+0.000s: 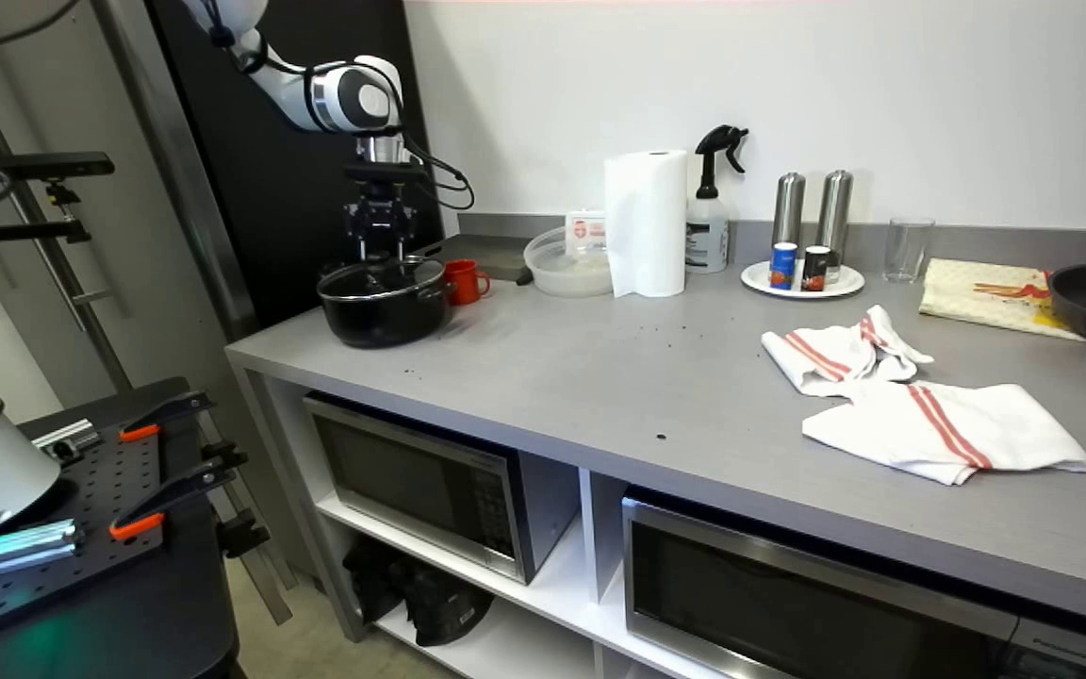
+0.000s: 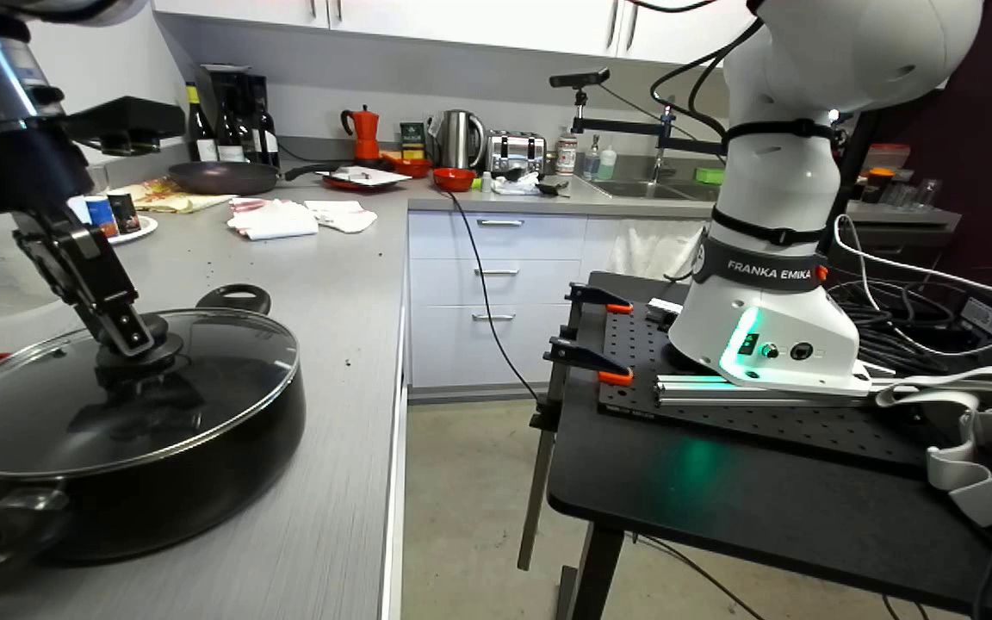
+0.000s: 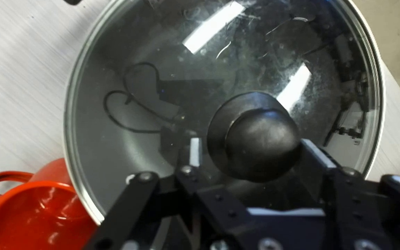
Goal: Remove the lid from the pot
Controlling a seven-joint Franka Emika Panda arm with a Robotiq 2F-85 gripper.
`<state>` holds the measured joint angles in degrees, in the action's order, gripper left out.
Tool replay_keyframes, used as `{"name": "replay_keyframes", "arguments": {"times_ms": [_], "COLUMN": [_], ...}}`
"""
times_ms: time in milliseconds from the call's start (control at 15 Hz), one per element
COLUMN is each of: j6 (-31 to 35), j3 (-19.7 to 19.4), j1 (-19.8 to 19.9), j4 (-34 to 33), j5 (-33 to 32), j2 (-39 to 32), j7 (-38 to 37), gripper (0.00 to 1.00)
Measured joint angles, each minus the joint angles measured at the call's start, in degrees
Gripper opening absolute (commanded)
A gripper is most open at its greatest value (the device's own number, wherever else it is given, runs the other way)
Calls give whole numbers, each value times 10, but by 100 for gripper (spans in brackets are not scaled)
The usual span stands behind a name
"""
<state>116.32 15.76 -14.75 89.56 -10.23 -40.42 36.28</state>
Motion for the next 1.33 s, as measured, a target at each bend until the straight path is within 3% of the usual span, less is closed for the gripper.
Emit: {"name": "replay_keyframes", "arguments": {"times_ms": [267, 1333], "j6": [-6, -27], "j3": [3, 0], "j1": [0, 1], "j4": [-5, -5], "j5": [0, 0], "j2": [3, 38], "j7": [0, -3], "gripper": [24, 24]}}
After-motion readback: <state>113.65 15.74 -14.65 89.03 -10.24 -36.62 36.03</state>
